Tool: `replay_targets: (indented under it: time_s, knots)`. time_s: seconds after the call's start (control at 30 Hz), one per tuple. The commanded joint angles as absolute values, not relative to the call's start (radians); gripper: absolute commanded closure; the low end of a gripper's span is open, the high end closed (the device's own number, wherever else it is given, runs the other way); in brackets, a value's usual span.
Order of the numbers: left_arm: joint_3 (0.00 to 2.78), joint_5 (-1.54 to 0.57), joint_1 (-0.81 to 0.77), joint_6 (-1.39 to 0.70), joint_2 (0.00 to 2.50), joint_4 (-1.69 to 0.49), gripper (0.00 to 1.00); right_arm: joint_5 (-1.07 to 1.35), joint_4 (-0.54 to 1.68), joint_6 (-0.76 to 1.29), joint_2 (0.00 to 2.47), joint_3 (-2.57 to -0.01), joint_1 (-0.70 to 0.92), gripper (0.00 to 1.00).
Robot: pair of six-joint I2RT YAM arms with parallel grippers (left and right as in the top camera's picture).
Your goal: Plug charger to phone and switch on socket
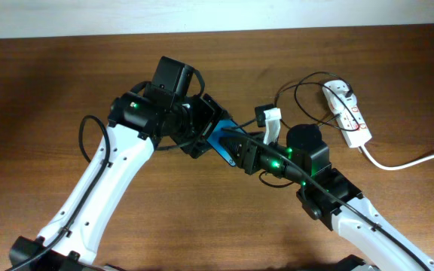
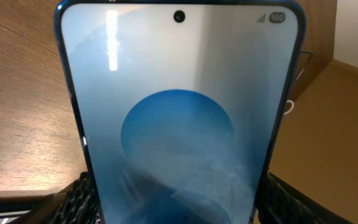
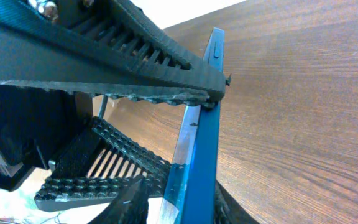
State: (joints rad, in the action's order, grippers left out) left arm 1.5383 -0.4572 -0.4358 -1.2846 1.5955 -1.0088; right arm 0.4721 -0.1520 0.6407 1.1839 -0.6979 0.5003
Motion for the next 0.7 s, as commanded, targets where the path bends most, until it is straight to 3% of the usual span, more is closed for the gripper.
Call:
replay_targets:
  time_s: [0.0, 0.07, 0.27, 0.4, 0.5, 0.67]
  knots:
    - [1.545, -0.483, -0.439, -1.294, 1.592, -1.007, 0.56, 0.463, -0.162, 0.694, 1.187, -0.712, 0.505, 0.78]
    - [1.545, -0.483, -0.439, -1.294, 1.592, -1.007, 0.55, 0.475, -0.167, 0.698, 1.187, -0.712, 0.505, 0.82]
    - [1.545, -0.483, -0.439, -1.294, 1.592, -1.007, 0.39, 0.508, -0.177, 0.785, 1.185, -0.713, 0.504, 0.89]
    - [1.545, -0.487, -0.439, -1.286, 1.591, -1.007, 0.11, 0.526, -0.191, 0.923, 1.184, -0.713, 0.504, 0.91]
    - [1.545, -0.502, -0.439, -1.263, 1.591, -1.007, 0.01, 0.554, -0.223, 0.979, 1.184, -0.713, 0.504, 0.92]
    - [1.545, -0.501, -0.439, -1.194, 1.591, -1.003, 0.01, 0.569, -0.237, 1.148, 1.183, -0.713, 0.504, 0.93]
